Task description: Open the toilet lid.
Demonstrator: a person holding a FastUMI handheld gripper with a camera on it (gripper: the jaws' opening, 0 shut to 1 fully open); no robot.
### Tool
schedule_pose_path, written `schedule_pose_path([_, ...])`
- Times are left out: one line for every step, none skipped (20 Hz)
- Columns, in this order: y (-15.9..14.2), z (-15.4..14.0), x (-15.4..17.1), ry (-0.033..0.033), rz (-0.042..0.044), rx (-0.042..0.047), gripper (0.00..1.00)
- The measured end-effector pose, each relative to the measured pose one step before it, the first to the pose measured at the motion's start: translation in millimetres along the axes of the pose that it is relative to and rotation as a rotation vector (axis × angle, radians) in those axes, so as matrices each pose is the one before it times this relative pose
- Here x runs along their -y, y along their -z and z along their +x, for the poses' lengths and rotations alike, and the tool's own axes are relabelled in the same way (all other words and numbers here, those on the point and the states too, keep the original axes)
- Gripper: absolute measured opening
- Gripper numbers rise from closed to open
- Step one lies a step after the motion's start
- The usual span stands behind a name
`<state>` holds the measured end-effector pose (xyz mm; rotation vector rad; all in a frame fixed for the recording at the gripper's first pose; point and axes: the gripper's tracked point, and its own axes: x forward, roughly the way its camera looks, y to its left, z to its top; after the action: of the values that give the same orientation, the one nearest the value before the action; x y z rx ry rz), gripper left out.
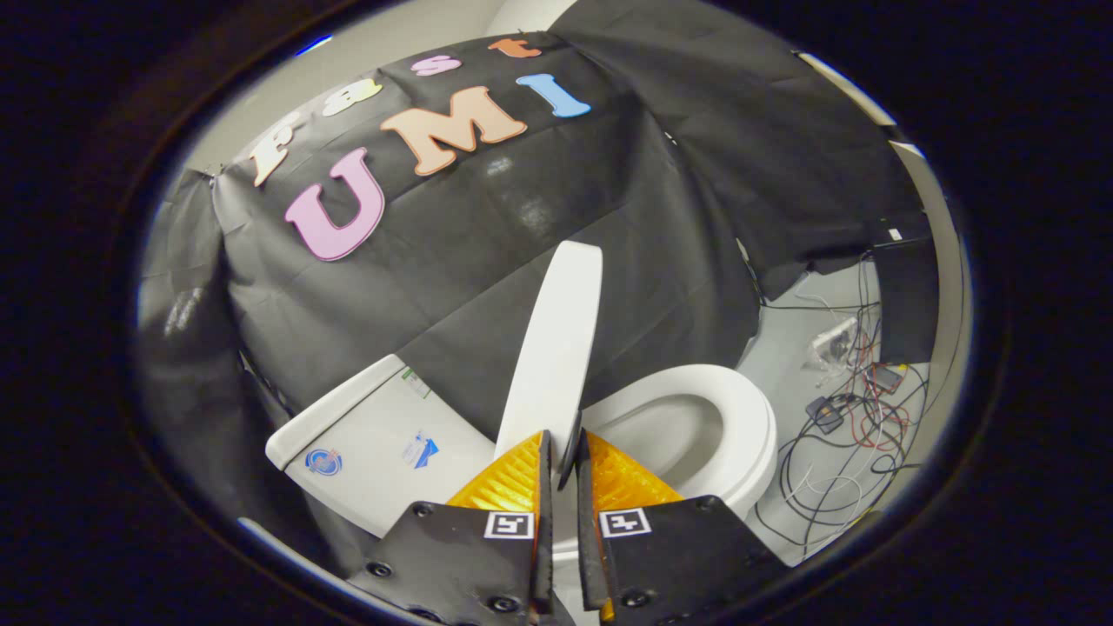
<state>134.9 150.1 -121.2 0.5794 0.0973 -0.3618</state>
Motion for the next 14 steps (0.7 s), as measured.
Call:
schedule_pose_path([0.1,0.21,-3.75,-0.01337,-0.0105,-0.00053,0.13])
schedule_pose_path([-1.91,0.07,-6.06,-0.01701,-0.00905,0.00175,0.13])
schedule_pose_path([-1.51,-0.47,-4.73,-0.01525,-0.00827,-0.00055,0.13])
schedule_pose_path([-1.95,-0.77,-5.74,-0.01618,-0.01196,0.00144,0.13])
schedule_pose_path([-1.03,-0.06,-6.3,-0.01623,-0.01611,-0.00013,0.13])
schedule_pose_path([-2.69,0.9,-6.51,-0.01781,-0.01499,0.00289,0.13])
schedule_pose_path([-1.42,0.42,-6.52,-0.01764,-0.0094,-0.00031,0.13])
schedule_pose_path([-1.34,1.59,-7.24,-0.01728,-0.01291,0.0024,0.13])
schedule_pose_path([-2.13,1.02,-5.51,-0.0171,-0.01187,0.0014,0.15])
schedule_pose_path([-1.68,2.15,-6.56,-0.01443,-0.01018,-0.00165,0.16])
schedule_pose_path([-1.98,1.04,-6.32,-0.01405,-0.01112,0.00427,0.17])
schedule_pose_path([-1.04,1.87,-6.26,-0.01249,-0.00823,-0.0015,0.19])
schedule_pose_path([-1.37,0.57,-6.0,-0.01102,-0.00725,0.00206,0.2])
schedule_pose_path([-1.19,1.49,-5.7,-0.00921,-0.01014,0.00084,0.2])
